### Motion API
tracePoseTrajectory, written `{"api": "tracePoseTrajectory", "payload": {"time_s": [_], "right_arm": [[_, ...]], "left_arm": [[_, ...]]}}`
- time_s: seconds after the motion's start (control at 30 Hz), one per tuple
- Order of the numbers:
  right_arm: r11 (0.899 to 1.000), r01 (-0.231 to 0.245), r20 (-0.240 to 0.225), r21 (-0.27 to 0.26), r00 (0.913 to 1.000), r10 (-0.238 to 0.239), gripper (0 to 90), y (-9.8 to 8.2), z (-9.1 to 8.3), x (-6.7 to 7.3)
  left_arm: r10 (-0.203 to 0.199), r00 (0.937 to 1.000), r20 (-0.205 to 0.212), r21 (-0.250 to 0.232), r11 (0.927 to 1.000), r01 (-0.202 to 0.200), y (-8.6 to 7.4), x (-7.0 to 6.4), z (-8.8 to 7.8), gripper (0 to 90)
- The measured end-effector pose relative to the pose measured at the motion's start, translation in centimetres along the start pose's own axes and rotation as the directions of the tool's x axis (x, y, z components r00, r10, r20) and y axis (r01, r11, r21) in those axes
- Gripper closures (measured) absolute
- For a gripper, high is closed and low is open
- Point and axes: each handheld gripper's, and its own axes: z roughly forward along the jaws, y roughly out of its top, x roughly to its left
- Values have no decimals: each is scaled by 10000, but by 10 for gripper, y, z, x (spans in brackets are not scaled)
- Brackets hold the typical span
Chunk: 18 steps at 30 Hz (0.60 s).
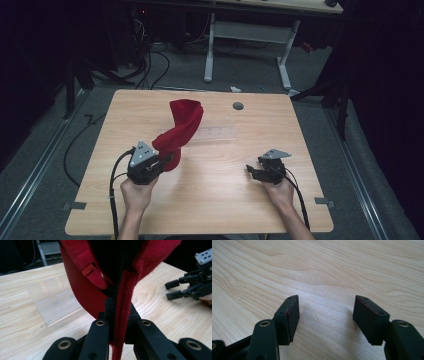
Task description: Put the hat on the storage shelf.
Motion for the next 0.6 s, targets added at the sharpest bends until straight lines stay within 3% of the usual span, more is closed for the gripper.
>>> {"api": "tracePoseTrajectory", "payload": {"time_s": [0.6], "right_arm": [[10000, 11, 6, 17, 10000, -11, 365, 0, 0, 1]], "left_arm": [[-187, 9996, -190, -480, 9987, 178, 25, 6, 5, 850]]}}
